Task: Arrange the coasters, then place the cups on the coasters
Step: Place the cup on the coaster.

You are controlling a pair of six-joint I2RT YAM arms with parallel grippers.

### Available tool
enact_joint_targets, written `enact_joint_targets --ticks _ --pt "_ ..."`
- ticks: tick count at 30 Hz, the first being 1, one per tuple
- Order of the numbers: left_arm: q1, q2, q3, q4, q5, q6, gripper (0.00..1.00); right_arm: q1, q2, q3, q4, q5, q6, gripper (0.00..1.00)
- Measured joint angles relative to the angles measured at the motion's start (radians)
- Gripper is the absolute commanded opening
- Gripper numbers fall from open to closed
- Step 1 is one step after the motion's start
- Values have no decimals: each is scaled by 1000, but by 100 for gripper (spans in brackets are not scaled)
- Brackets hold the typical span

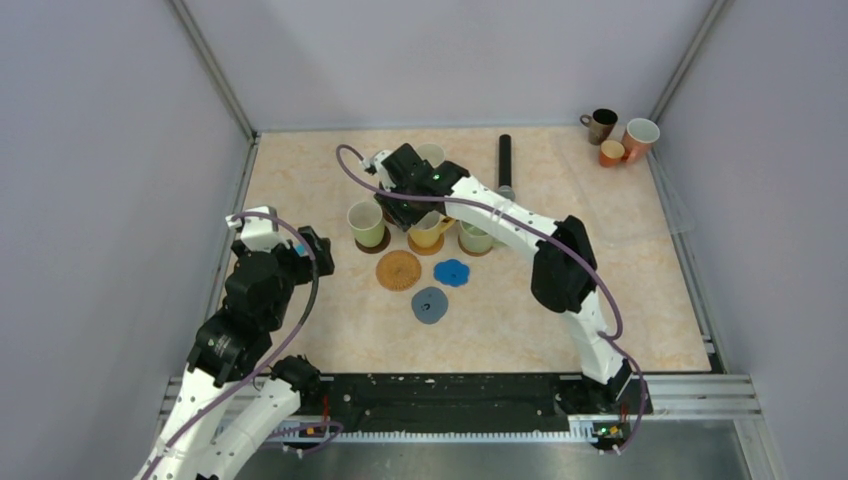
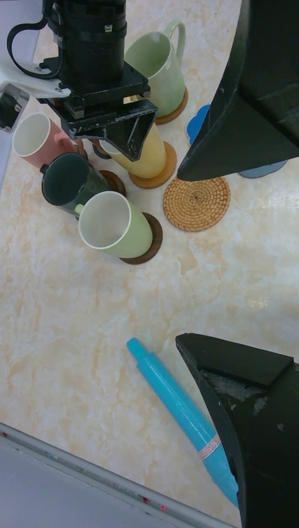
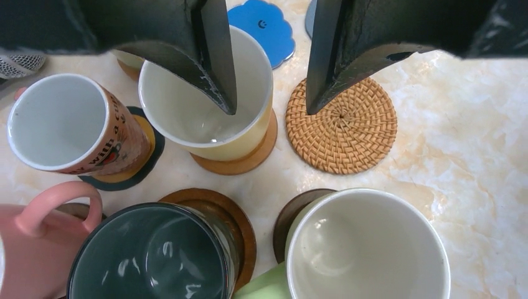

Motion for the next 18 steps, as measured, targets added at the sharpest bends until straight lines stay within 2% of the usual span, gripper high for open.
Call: enact_joint_targets --ticks 8,18 --pt "0 2 -28 41 15 30 97 -26 -66 -4 7 2 6 55" --pt "0 44 -43 60 141 40 98 -155 -363 -190 165 154 -18 60"
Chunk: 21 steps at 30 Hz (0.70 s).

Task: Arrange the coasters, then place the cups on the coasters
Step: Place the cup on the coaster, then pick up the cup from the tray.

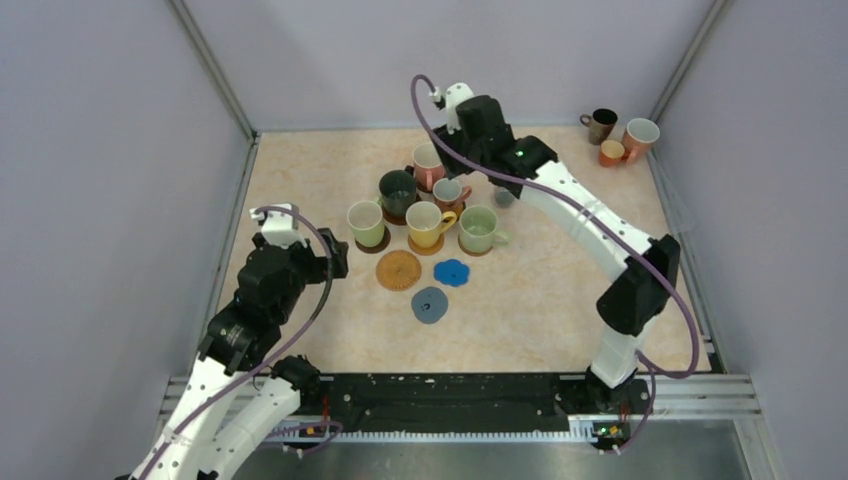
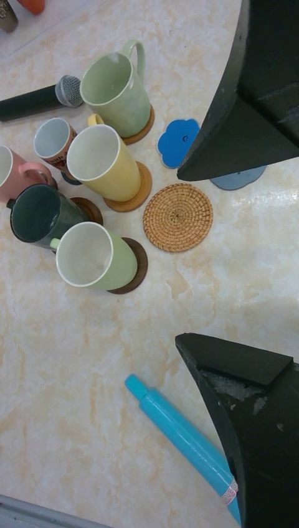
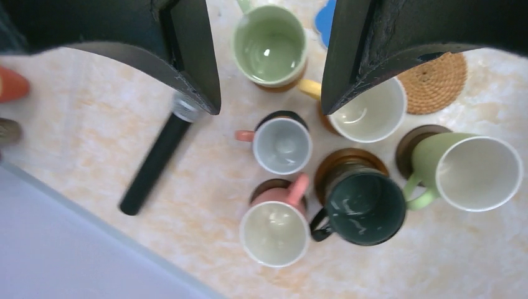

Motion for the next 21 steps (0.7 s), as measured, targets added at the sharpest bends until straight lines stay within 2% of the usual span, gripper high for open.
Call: enact_joint_targets --ticks 6,11,16,21 --pt "0 -18 -41 10 -23 33 98 -43 -166 -177 100 112 -32 60" --pt "0 -41 -42 7 -51 58 99 -110 -291 -355 248 132 -33 59" --pt "0 -122 -65 15 -75 84 99 -199 -332 -412 358 142 -7 59" --pt "0 -136 -70 19 -68 94 99 -203 -330 -441 382 140 16 59"
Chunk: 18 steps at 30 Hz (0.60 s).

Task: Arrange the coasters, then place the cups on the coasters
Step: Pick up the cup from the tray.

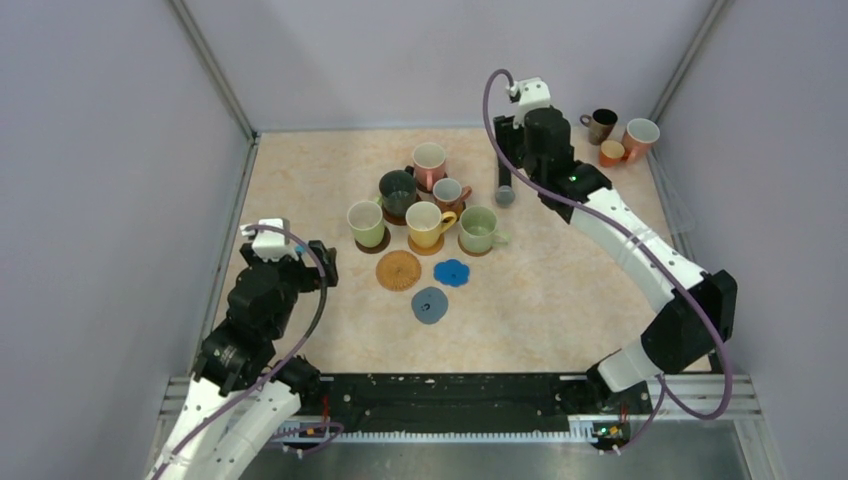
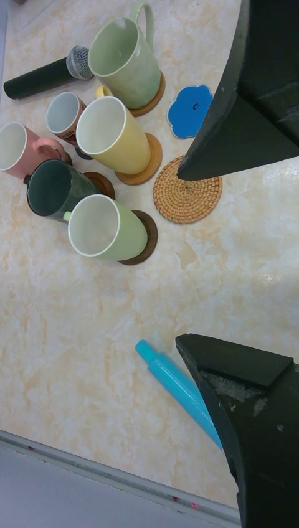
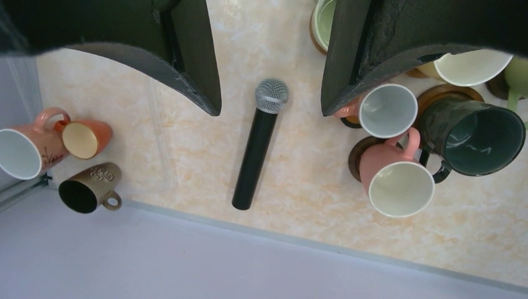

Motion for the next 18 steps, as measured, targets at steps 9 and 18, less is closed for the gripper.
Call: enact_joint_targets --ticks 9,18 --pt "0 82 0 -13 34 -1 99 -71 117 -37 26 1 129 59" --pt "0 138 0 -28 93 -10 99 -79 394 192 -23 53 232 59"
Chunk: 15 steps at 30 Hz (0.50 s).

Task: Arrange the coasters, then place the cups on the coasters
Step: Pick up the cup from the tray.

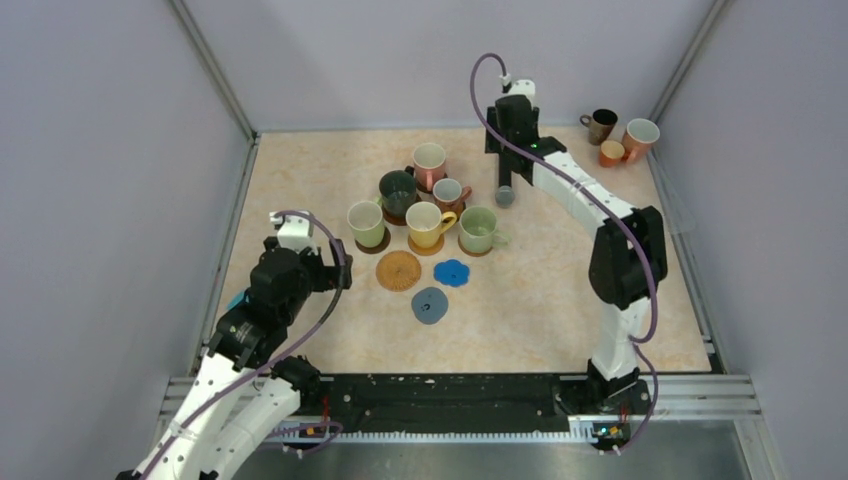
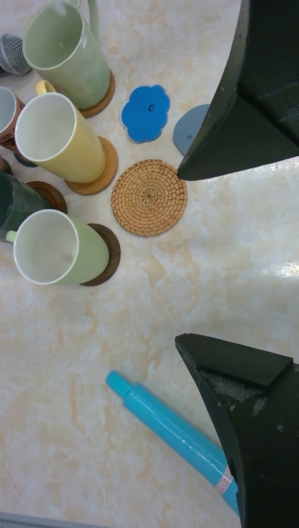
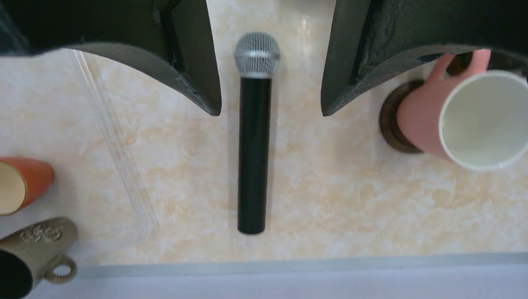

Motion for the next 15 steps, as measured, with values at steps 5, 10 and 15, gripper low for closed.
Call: enact_joint_targets --ticks 5,10,15 --pt "0 -18 0 -14 29 -18 99 -6 185 313 -64 76 -5 60" --pt "0 -72 0 -15 34 -25 99 -27 277 470 -88 161 -18 61" --pt "0 -85 0 -16 0 -26 99 -84 304 472 -30 185 -63 61"
